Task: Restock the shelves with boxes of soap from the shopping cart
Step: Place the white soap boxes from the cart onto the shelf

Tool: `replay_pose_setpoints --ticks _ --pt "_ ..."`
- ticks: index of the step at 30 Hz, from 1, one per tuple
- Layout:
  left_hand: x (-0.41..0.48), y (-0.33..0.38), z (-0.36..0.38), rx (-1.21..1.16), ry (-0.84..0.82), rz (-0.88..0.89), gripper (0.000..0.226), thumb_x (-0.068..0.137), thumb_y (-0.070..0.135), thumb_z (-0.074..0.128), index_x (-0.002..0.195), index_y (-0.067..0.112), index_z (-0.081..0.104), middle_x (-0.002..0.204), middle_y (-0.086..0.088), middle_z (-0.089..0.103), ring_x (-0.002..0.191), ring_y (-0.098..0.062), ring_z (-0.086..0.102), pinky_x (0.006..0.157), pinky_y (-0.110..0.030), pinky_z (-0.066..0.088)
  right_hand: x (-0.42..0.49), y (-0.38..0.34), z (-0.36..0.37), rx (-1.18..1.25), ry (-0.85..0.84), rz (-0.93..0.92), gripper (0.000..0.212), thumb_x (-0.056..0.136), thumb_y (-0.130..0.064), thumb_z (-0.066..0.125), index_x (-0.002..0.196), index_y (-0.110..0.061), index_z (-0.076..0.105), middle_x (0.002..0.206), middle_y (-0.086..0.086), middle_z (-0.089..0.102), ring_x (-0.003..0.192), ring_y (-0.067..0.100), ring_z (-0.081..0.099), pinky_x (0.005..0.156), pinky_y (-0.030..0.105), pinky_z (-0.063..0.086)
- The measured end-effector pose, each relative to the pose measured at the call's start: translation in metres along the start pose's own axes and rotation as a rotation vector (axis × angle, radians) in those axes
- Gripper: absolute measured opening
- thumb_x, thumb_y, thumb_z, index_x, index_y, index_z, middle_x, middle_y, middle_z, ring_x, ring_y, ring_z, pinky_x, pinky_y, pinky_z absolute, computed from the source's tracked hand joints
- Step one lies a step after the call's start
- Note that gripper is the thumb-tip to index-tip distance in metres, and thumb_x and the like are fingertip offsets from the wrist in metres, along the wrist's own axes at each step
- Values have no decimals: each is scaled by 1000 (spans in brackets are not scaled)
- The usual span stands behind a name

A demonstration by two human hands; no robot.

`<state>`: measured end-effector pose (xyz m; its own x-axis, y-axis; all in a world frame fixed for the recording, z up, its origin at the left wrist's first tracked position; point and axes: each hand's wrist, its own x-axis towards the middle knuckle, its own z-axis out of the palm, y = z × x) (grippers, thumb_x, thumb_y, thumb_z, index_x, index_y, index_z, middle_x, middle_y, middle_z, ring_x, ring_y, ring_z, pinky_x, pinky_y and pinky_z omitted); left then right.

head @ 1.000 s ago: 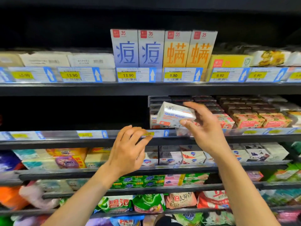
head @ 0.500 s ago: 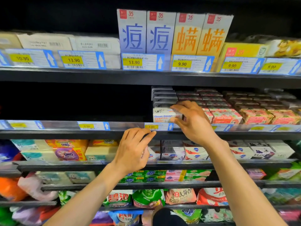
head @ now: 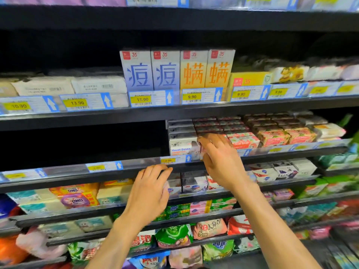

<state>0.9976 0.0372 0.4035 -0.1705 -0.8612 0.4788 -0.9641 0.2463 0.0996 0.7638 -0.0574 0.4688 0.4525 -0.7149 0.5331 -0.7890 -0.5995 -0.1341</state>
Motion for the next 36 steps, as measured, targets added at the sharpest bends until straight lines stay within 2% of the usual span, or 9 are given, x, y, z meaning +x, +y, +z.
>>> replay_pose_setpoints --ticks 6,10,13,16,21,23,27,30,36 --pt "-20 39 -15 -102 -106 38 51 88 30 64 137 18 54 139 -1 56 128 -21 48 116 -36 28 -101 0 -53 -71 -81 235 55 96 -37 59 145 -15 50 145 7 53 136 30 47 115 47 40" --pt "-31 87 -8 -190 -209 120 59 89 42 58 143 19 52 148 0 50 138 -22 44 120 -37 24 -188 10 -75 -96 -194 433 68 95 -52 48 152 -17 44 155 3 45 146 26 39 123 46 30" --pt "-33 132 3 -231 -270 206 61 88 44 54 142 16 55 149 -3 51 139 -23 44 122 -37 22 -253 19 -86 -134 -232 572 75 92 -56 50 153 -14 43 157 4 44 148 26 38 127 43 22" --pt "-32 182 15 -292 -321 271 62 89 47 45 141 14 56 147 -5 52 137 -25 46 121 -41 25 -313 25 -104 -160 -256 734 78 92 -60 44 153 -11 43 158 6 45 149 26 37 126 43 23" --pt "-37 275 35 -386 -371 383 62 89 48 46 139 14 57 142 -4 56 133 -25 50 119 -42 30 -402 37 -138 -159 -175 981 76 92 -59 44 148 -7 51 152 8 52 144 27 45 123 42 25" --pt "-42 314 47 -414 -404 406 63 90 51 44 140 14 56 143 -4 55 134 -26 50 118 -45 33 -436 49 -153 -159 -148 1038 76 92 -59 45 148 -8 51 153 7 51 144 27 45 123 43 27" --pt "-48 403 68 -491 -458 469 61 92 51 45 138 13 57 142 -6 57 133 -27 50 115 -38 32 -502 87 -197 -180 -131 1137 76 90 -59 47 148 -10 51 153 7 50 143 27 45 122 48 33" --pt "-50 473 80 -567 -507 506 59 92 50 48 139 16 56 140 -4 57 131 -26 51 112 -42 39 -544 119 -230 -196 -83 1215 75 88 -57 50 145 -8 53 149 10 53 139 29 48 118 49 38" --pt "-46 588 99 -592 -595 649 56 92 49 51 136 15 58 139 -3 58 129 -25 52 111 -42 40 -611 167 -275 -179 -18 1379 72 89 -51 59 145 -7 53 148 9 53 137 28 48 118 39 39"
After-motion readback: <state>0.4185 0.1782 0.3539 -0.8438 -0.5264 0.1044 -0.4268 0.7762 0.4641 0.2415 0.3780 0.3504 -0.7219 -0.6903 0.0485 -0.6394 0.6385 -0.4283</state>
